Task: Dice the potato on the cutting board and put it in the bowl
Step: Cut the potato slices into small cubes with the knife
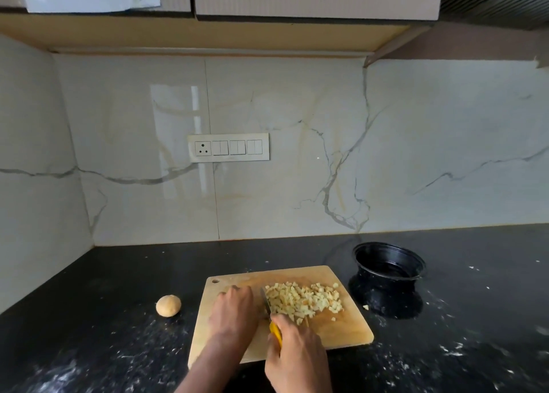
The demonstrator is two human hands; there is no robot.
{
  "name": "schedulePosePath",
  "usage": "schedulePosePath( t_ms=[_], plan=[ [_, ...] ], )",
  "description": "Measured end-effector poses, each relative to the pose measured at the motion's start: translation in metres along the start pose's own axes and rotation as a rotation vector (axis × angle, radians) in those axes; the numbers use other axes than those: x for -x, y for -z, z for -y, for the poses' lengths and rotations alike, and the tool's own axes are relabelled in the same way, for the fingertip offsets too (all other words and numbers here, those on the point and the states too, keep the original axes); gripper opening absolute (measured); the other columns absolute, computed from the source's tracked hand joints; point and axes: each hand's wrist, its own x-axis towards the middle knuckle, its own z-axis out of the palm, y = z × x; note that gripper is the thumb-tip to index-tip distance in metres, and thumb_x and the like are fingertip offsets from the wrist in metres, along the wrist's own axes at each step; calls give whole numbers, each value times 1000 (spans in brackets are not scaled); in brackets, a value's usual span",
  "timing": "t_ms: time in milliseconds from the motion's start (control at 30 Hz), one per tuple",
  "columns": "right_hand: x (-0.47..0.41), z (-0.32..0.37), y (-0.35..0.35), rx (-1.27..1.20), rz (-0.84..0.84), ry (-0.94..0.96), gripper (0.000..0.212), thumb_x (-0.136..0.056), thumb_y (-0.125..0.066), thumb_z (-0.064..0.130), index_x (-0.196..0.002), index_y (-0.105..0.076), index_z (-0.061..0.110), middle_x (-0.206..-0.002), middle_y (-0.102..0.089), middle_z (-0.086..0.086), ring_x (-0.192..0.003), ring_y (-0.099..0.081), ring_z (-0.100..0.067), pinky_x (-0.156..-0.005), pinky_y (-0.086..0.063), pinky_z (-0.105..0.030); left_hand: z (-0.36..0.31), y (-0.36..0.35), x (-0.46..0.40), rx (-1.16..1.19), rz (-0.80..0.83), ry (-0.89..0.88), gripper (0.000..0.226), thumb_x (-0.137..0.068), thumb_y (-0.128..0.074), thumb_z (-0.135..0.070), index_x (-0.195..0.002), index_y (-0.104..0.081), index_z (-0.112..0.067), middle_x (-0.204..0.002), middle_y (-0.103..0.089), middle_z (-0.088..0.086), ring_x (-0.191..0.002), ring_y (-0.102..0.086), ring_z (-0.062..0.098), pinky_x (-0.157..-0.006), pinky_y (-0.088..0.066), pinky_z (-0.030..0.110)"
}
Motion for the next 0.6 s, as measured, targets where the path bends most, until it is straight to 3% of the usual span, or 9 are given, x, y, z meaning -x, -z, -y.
schedulePosePath(
  t_ms=[167,233,333,500,600],
  plan=[
    [-2,0,-1,16,20,7,45,-93,-58,35,-136,-47,43,-118,-64,13,-113,-60,-13,-99,-50,-27,10,4,-3,167,56,11,20,-99,-52,-24,-113,-62,-13,-114,-64,6,-100,-64,21,-80,-56,30],
    [-3,-1,-2,42,24,47,41,-94,-57,33,-134,-51,39,-114,-67,11,-108,-63,-13,-96,-52,-27,27,9,-11,286,113,-8,17,-96,-61,-22,-107,-70,-12,-102,-68,1,-87,-67,14,-70,-59,22],
    [0,-1,-4,108,48,128,35,-94,-55,26,-129,-55,30,-101,-70,5,-94,-66,-16,-85,-57,-30,57,19,-19,336,240,-90,16,-87,-77,-24,-102,-78,-19,-91,-68,-11,-78,-63,4,-64,-51,11],
    [3,2,-9,169,3,184,37,-96,-52,21,-133,-58,24,-96,-72,7,-82,-67,-10,-74,-58,-23,78,15,-12,436,263,-95,20,-77,-86,-25,-96,-81,-29,-86,-74,-10,-82,-66,7,-77,-56,23],
    [0,5,-10,169,-5,204,34,-95,-57,18,-127,-64,23,-90,-74,9,-74,-68,-6,-69,-57,-17,78,10,-10,467,210,-114,11,-79,-83,-25,-89,-81,-25,-79,-73,-10,-73,-59,6,-79,-53,30]
  ],
)
